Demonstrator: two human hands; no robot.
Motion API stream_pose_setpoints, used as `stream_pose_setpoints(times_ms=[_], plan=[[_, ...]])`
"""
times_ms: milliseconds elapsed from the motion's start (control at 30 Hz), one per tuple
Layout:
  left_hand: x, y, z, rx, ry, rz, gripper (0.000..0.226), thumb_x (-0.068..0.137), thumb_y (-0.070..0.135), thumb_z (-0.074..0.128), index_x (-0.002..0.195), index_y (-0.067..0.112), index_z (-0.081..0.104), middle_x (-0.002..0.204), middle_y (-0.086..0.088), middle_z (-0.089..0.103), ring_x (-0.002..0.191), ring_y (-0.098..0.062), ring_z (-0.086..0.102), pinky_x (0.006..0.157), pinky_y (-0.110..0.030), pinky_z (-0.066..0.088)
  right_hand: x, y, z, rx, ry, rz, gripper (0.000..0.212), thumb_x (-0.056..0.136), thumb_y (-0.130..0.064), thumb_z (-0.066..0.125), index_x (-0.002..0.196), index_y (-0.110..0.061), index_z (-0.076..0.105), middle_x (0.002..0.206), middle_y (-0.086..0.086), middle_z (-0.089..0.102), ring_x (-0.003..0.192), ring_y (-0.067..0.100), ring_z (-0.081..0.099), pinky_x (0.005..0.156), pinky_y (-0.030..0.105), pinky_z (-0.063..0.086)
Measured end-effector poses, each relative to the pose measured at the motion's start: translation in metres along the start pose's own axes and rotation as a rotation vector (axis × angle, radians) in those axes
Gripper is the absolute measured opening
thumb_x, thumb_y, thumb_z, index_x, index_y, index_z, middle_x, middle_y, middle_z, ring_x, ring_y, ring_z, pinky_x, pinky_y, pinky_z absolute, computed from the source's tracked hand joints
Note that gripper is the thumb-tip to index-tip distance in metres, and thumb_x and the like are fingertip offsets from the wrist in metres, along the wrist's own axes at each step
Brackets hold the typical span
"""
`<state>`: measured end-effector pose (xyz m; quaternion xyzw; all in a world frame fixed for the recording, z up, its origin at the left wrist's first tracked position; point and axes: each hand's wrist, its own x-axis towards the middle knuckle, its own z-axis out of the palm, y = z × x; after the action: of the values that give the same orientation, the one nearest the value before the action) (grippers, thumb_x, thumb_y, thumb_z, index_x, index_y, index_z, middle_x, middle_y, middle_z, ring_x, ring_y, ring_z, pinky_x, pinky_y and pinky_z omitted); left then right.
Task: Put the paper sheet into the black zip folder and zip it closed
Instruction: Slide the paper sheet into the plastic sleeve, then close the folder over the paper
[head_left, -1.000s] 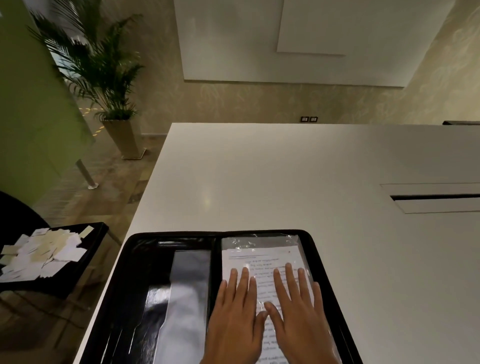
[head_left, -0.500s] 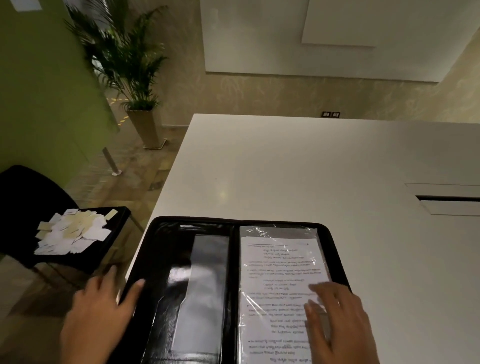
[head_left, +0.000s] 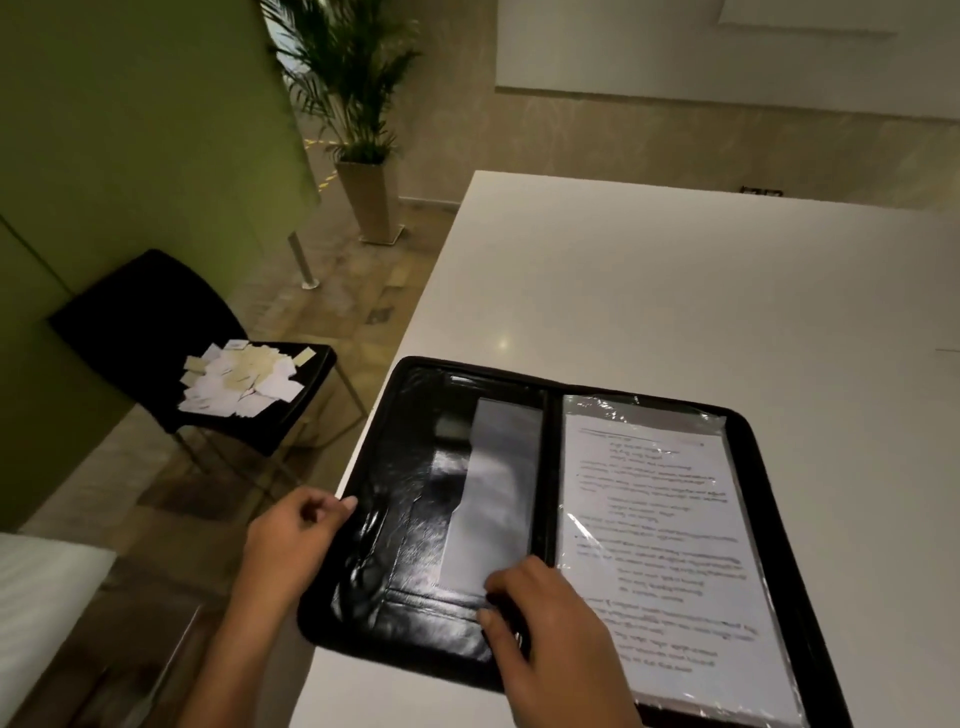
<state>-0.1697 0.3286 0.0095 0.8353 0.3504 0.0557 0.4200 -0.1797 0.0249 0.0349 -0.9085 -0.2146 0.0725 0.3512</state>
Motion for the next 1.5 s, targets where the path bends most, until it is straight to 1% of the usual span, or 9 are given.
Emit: stream_pose_setpoints(times_ms=[133, 267, 533, 800, 967, 1100, 1300, 1433, 1500], plan=[[0.005, -0.004, 0.002, -0.053, -0.006, 0.008, 0.016, 0.091, 0.032, 0.089, 0.083, 0.023, 0.078, 0.080, 0.003, 0.077, 0.084, -0.014, 0.073, 0.068, -0.015, 0.048, 0.017, -0.023, 0.024, -0.060, -0.051, -0.096, 0.031, 0.103, -0.054, 0.055, 0.129, -0.038, 0.062, 0.122, -0.022, 0.053, 0.115, 0.003, 0.051, 0.092, 0.023, 0.049], [0.008, -0.002, 0.000, -0.127, -0.025, 0.014, 0.008, 0.090, 0.026, 0.090, 0.090, 0.021, 0.083, 0.084, -0.001, 0.080, 0.087, -0.022, 0.077, 0.076, -0.024, 0.054, 0.035, -0.046, 0.039, -0.107, -0.064, -0.122, 0.035, 0.103, -0.058, 0.053, 0.131, -0.037, 0.059, 0.123, -0.019, 0.051, 0.114, 0.009, 0.049, 0.090, 0.028, 0.046], [-0.009, 0.047, -0.023, -0.681, -0.225, 0.098, 0.011, 0.096, 0.003, 0.077, 0.104, -0.004, 0.075, 0.084, -0.013, 0.073, 0.081, -0.026, 0.070, 0.074, -0.031, 0.059, 0.062, -0.086, 0.013, -0.017, 0.000, -0.109, 0.048, 0.100, -0.072, 0.051, 0.135, -0.040, 0.061, 0.121, -0.024, 0.050, 0.113, 0.002, 0.054, 0.092, 0.031, 0.059], [-0.060, 0.126, -0.011, -0.874, -0.437, 0.379, 0.030, 0.101, 0.036, 0.067, 0.097, 0.008, 0.077, 0.082, -0.005, 0.072, 0.076, -0.015, 0.068, 0.067, -0.022, 0.055, 0.064, -0.111, -0.062, 0.233, 0.252, -0.080, 0.041, 0.093, -0.076, 0.056, 0.105, -0.038, 0.062, 0.096, -0.012, 0.064, 0.089, 0.010, 0.067, 0.073, 0.034, 0.060], [-0.094, 0.164, 0.022, -0.808, -0.457, 0.519, 0.030, 0.098, 0.043, 0.067, 0.109, 0.019, 0.082, 0.092, -0.007, 0.081, 0.079, -0.037, 0.075, 0.063, -0.033, 0.055, 0.043, -0.098, -0.116, 0.318, 0.371, 0.026, 0.040, 0.087, -0.075, 0.064, 0.094, -0.036, 0.061, 0.088, -0.004, 0.070, 0.075, 0.016, 0.070, 0.063, 0.031, 0.058], [-0.122, 0.182, 0.059, -0.762, -0.463, 0.620, 0.024, 0.101, 0.035, 0.068, 0.123, 0.032, 0.079, 0.089, -0.001, 0.078, 0.068, -0.017, 0.071, 0.054, -0.028, 0.052, 0.021, -0.073, -0.151, 0.310, 0.456, 0.093, 0.020, 0.095, -0.045, 0.081, 0.090, -0.035, 0.065, 0.088, -0.012, 0.072, 0.066, 0.008, 0.072, 0.057, 0.019, 0.057], [-0.161, 0.204, 0.111, -0.553, -0.429, 0.771, 0.034, 0.101, 0.037, 0.070, 0.135, 0.041, 0.074, 0.097, 0.012, 0.071, 0.087, -0.017, 0.071, 0.069, -0.021, 0.054, -0.008, -0.020, -0.194, 0.163, 0.573, 0.230, 0.017, 0.092, -0.028, 0.083, 0.080, -0.030, 0.072, 0.074, -0.009, 0.072, 0.063, 0.013, 0.071, 0.055, 0.034, 0.064], [-0.178, 0.213, 0.142, -0.420, -0.441, 0.839, 0.039, 0.103, 0.040, 0.068, 0.142, 0.039, 0.068, 0.103, 0.017, 0.068, 0.095, -0.012, 0.069, 0.079, -0.018, 0.055, -0.019, 0.016, -0.209, 0.055, 0.596, 0.296, 0.021, 0.094, -0.021, 0.083, 0.076, -0.027, 0.072, 0.063, -0.005, 0.069, 0.073, 0.003, 0.070, 0.060, 0.009, 0.051], [-0.185, 0.216, 0.157, -0.359, -0.444, 0.869, 0.041, 0.103, 0.042, 0.067, 0.144, 0.040, 0.066, 0.101, 0.018, 0.065, 0.095, -0.012, 0.068, 0.081, -0.024, 0.058, -0.023, 0.034, -0.213, 0.021, 0.589, 0.347, 0.023, 0.095, -0.020, 0.083, 0.075, -0.026, 0.072, 0.057, -0.004, 0.067, 0.063, 0.011, 0.069, 0.053, 0.010, 0.046]])
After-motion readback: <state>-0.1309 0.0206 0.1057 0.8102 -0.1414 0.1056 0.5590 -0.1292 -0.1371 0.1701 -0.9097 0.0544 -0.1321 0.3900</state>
